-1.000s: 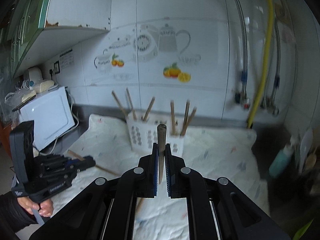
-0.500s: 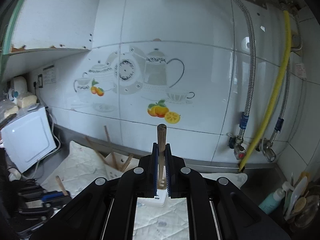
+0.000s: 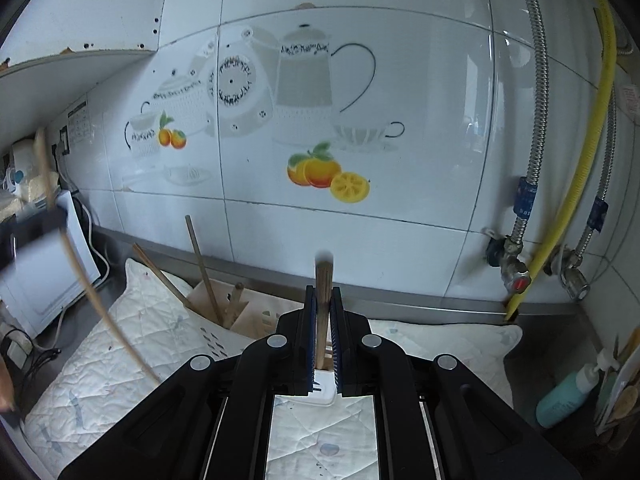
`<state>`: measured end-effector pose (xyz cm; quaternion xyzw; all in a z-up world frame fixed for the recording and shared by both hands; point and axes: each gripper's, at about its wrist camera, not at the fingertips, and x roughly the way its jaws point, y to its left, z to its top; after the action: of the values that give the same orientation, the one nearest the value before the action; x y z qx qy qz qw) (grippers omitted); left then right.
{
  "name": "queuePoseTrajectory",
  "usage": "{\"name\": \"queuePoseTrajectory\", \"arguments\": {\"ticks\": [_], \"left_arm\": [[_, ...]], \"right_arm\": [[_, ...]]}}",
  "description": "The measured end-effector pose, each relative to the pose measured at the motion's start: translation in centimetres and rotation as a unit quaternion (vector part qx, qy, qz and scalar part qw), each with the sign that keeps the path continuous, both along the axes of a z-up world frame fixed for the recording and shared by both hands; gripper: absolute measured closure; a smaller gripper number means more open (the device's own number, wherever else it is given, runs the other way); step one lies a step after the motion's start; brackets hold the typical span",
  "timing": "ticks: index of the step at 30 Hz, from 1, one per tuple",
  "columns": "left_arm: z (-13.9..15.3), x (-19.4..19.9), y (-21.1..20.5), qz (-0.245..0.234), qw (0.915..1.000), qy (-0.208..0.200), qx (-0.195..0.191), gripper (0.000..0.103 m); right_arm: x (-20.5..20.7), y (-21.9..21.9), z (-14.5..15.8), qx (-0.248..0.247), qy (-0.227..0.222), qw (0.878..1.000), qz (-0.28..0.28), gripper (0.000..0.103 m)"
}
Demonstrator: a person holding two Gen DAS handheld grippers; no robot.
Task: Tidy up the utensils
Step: 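Open the right tool into the holder while the left tool releases its chopstick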
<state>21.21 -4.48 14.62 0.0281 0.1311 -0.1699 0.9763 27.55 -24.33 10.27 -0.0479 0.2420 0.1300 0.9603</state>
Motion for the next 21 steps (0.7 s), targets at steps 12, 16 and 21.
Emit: {"name": "queuePoseTrajectory", "arguments": {"ticks": [12, 16, 21], "left_arm": [[3.2, 6.3, -1.2, 0.051, 0.998, -0.037, 0.004, 0.098], [2.1, 8.2, -1.3, 0.06, 0.9978, -0.026, -0.007, 0.098], [-0.2, 9.9, -1.5, 0.067, 0.9977, 0.003, -0.003, 0.098]], "right_arm": [[-1.8, -1.2, 0.7, -0.008, -0.04, 0.999, 0.001, 0.078], [-3.7, -1.6, 0.7, -0.008, -0.054, 0.998, 0.01, 0.074], [-5.7, -1.6, -0.2, -0.008, -0.063, 0.998, 0.018, 0.073]]}}
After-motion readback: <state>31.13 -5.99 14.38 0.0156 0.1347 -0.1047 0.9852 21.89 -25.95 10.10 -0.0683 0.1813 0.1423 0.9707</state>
